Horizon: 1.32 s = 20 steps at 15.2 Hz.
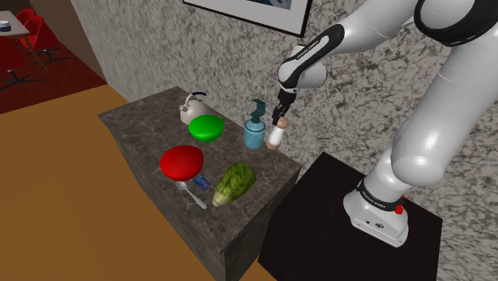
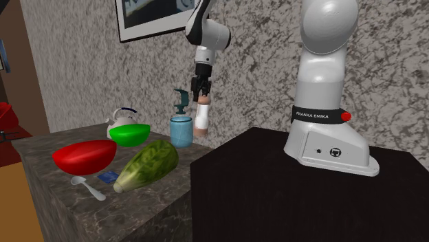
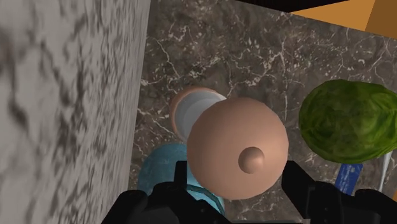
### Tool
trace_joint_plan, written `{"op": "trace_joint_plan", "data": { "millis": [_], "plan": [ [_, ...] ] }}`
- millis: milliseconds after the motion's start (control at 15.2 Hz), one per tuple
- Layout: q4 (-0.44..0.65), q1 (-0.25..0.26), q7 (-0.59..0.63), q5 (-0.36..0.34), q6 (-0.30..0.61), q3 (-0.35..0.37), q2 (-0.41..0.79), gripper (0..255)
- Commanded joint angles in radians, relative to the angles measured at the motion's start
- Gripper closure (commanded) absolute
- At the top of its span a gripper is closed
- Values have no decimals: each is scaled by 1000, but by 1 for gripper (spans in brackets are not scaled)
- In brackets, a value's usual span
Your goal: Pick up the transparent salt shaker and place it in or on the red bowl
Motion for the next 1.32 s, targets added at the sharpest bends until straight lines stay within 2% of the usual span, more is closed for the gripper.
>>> {"op": "trace_joint_plan", "data": {
  "millis": [0,792,1254],
  "plan": [
    [6,1,23,-25,-27,-4,-25,255],
    [45,-5,112,-126,-175,-8,-149,255],
    [183,73,264,-104,-204,75,-59,255]
  ]
}}
